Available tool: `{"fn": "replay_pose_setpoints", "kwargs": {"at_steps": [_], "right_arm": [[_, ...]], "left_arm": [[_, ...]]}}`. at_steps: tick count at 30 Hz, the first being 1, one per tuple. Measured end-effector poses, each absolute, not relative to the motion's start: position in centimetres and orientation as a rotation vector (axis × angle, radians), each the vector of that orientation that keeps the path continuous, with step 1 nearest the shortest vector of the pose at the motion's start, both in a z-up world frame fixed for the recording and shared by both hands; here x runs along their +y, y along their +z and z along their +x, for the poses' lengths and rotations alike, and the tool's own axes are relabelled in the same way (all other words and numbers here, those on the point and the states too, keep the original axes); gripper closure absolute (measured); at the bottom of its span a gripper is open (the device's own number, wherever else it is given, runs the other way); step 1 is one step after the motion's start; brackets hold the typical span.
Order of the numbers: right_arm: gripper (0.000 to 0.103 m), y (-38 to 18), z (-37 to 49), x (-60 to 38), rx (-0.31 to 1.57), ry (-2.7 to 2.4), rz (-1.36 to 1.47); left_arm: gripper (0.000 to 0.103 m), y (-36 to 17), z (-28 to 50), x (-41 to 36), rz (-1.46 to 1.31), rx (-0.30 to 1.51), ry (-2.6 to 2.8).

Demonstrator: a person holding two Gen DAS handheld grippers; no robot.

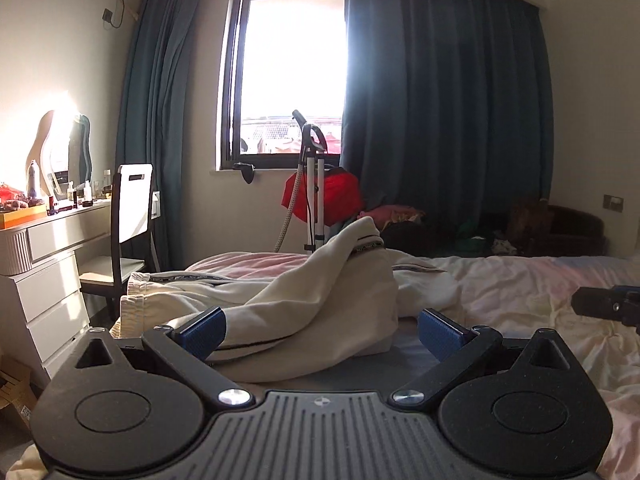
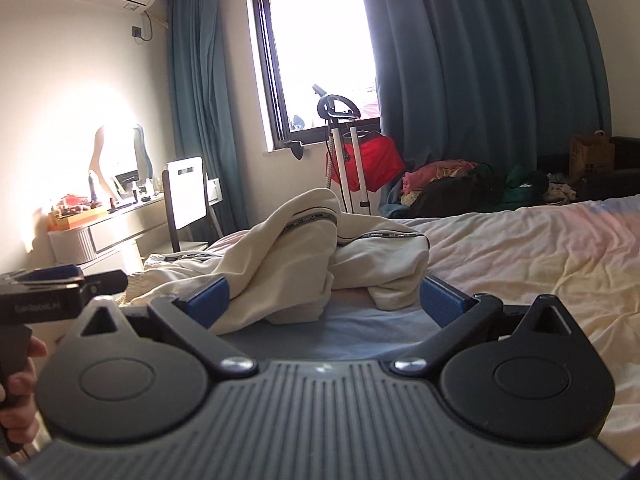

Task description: Fold clothes

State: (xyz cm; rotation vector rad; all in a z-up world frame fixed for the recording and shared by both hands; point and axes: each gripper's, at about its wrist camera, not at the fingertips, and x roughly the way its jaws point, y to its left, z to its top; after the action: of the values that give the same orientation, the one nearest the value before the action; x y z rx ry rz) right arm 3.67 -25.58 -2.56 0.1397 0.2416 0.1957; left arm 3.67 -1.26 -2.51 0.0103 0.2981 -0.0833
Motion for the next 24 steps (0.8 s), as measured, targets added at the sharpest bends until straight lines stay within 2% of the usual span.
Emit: {"fn": "replay_pose_setpoints", "kwargs": {"at_steps": [9, 14, 24], "right_arm": [[0.0, -3.0, 3.8, -27.1, 0.252, 0.186, 0.211], [0.0, -3.4, 4.2, -27.6, 0.282, 0.158, 0.238], [0.0, -5.4, 7.0, -29.7, 0.361, 0.125, 0.31]], "left_arm": [[0.0, -5.5, 6.8, 0.5, -0.013, 0.408, -0.069], [0.0, -5.6, 11.0, -1.5, 0.051, 0.425, -0.121], [0.0, -3.3, 29.0, -7.1, 0.098, 0.447, -0.073]]}}
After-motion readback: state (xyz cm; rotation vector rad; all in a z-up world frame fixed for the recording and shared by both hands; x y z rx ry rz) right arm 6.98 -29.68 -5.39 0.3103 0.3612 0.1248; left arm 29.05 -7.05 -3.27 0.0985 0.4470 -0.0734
